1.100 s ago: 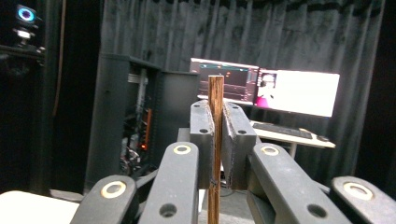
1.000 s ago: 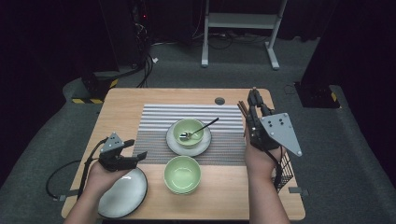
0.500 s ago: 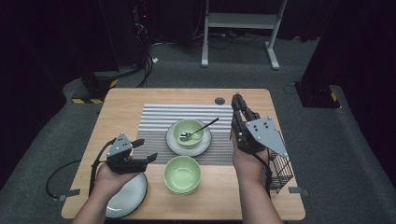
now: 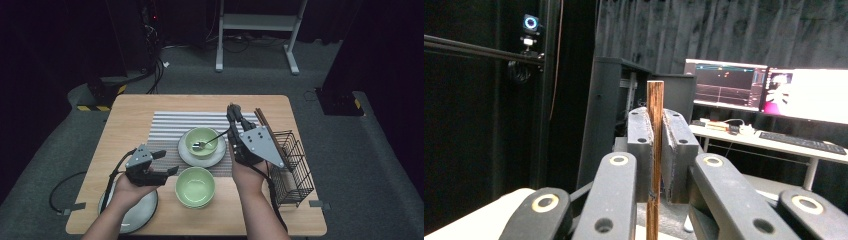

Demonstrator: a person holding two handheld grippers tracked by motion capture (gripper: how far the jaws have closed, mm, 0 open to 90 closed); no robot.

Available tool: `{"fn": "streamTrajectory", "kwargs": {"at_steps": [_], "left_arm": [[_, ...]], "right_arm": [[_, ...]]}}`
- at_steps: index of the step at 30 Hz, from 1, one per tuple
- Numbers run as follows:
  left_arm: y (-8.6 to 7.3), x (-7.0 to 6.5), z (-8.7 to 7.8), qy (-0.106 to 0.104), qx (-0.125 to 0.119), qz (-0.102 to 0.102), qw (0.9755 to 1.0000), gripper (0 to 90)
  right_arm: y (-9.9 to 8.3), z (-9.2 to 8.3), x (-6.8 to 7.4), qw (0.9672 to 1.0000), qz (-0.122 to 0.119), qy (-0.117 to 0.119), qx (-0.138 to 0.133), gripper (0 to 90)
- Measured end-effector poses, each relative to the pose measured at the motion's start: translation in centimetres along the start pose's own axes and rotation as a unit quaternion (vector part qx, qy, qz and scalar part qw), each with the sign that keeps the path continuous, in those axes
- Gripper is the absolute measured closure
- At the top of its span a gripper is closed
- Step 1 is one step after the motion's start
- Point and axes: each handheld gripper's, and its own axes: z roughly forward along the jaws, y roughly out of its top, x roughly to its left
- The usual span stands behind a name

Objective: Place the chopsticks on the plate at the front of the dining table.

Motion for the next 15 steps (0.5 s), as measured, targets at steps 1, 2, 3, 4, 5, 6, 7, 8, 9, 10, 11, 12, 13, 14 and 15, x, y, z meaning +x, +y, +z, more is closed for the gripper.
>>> {"fn": "streamTrajectory", "kwargs": {"at_steps": [1,2,3,4,5,6,7,8,9,10,11,12,13,14,15], "left_arm": [[0.0,0.0,0.2,-0.003,-0.001,-0.001,1.0000,25.6],[0.0,0.0,0.3,-0.007,-0.002,-0.002,1.0000,25.6],[0.0,0.0,0.5,-0.008,-0.001,-0.004,1.0000,25.6],[0.0,0.1,0.7,-0.008,0.001,-0.004,1.0000,25.5],[0.0,0.1,0.8,-0.008,0.001,-0.006,1.0000,25.5],[0.0,0.2,1.0,-0.011,0.002,-0.010,0.9999,25.5],[0.0,0.3,1.1,-0.013,0.002,-0.010,0.9999,25.5],[0.0,0.3,1.2,-0.014,0.001,-0.012,0.9998,25.4],[0.0,0.3,1.3,-0.016,0.000,-0.012,0.9998,25.5],[0.0,0.3,1.3,-0.020,-0.002,-0.012,0.9997,25.5],[0.0,0.4,1.4,-0.025,-0.003,-0.015,0.9996,25.4],[0.0,0.4,1.5,-0.030,-0.003,-0.018,0.9994,25.4],[0.0,0.4,1.6,-0.033,-0.004,-0.020,0.9992,25.4],[0.0,0.4,1.7,-0.035,-0.005,-0.019,0.9992,25.4],[0.0,0.4,1.7,-0.036,-0.006,-0.018,0.9992,25.4]], "right_arm": [[-0.1,0.1,0.2,1.0000,-0.001,0.002,0.000,84.1],[-0.1,0.1,0.4,1.0000,0.000,0.004,0.000,84.1],[-0.2,0.2,0.6,1.0000,0.000,0.006,0.001,84.1],[-0.2,0.3,0.8,1.0000,0.001,0.008,0.001,84.1],[-0.3,0.3,0.9,0.9999,0.002,0.010,0.001,84.1],[-0.3,0.4,1.1,0.9999,0.003,0.012,0.002,84.1],[-0.4,0.5,1.3,0.9999,0.003,0.014,0.002,84.1],[-0.4,0.6,1.5,0.9999,0.002,0.017,0.003,84.1],[-0.5,0.7,1.7,0.9998,0.004,0.019,0.003,84.1],[-0.5,0.7,1.9,0.9997,0.004,0.022,0.004,84.1],[-0.6,0.8,2.0,0.9997,0.003,0.023,0.004,84.1],[-0.6,0.9,2.3,0.9996,0.005,0.026,0.004,84.1],[-0.6,1.0,2.5,0.9996,0.007,0.029,0.004,84.1],[-0.7,1.1,2.6,0.9995,0.008,0.031,0.005,84.1],[-0.7,1.1,2.9,0.9994,0.008,0.034,0.004,84.1]]}}
